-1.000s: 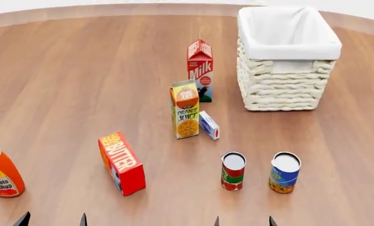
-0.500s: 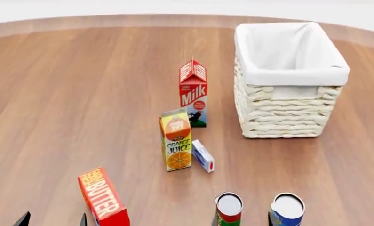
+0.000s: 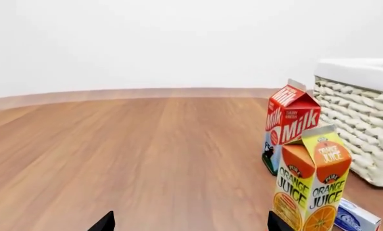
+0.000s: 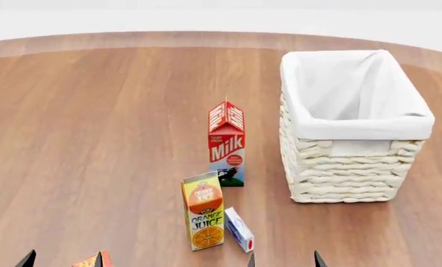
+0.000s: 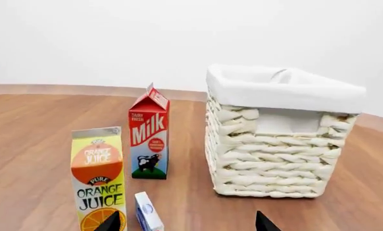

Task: Pick up the orange juice, and put it in the basket.

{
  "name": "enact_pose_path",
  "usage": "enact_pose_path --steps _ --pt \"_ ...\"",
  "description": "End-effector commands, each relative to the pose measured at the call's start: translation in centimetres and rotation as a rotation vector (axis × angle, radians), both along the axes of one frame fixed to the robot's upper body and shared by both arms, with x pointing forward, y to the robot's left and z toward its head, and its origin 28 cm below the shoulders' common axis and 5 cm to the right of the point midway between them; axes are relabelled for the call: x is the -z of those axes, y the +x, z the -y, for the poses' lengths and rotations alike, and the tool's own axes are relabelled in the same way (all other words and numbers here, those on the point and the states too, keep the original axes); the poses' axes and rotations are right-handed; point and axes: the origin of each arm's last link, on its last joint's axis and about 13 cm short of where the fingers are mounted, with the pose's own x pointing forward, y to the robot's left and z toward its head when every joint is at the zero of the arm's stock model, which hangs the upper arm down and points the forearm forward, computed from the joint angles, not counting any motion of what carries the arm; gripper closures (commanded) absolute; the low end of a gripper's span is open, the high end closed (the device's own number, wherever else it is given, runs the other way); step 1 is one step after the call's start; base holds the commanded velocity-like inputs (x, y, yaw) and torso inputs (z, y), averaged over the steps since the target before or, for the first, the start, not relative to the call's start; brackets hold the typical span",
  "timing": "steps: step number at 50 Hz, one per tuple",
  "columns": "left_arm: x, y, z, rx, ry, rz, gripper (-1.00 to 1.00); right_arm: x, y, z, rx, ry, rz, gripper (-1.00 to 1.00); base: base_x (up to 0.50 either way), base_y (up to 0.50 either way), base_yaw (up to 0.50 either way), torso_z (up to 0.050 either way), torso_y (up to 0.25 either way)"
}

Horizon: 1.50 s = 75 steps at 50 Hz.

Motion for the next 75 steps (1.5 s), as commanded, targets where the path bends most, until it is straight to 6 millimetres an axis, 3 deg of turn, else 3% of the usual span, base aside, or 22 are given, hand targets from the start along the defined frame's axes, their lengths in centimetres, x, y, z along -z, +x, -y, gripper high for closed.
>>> enact_pose_path --steps 1,32,56,75 --pt "0.0 0.0 0.0 0.0 0.0 0.0 -1.0 0.1 -0.1 0.0 0.001 0.001 -0.001 -1.0 0.35 0.0 0.0 0.0 0.0" --pt "0.0 0.0 0.0 0.0 0.0 0.0 -1.0 0.3 -0.1 0.0 0.015 0.002 -0.003 -1.0 0.34 0.0 0.0 0.0 0.0" --pt "0.0 0.0 0.0 0.0 0.0 0.0 -1.0 -1.7 -1.3 -2.1 -0.099 -0.019 -0.003 -1.0 0.0 0.0 0.0 0.0 0.0" --pt "0.0 0.0 0.0 0.0 0.0 0.0 -1.0 -1.2 -2.2 -3.5 -0.163 -0.038 -0.013 -1.0 0.0 0.0 0.0 0.0 0.0"
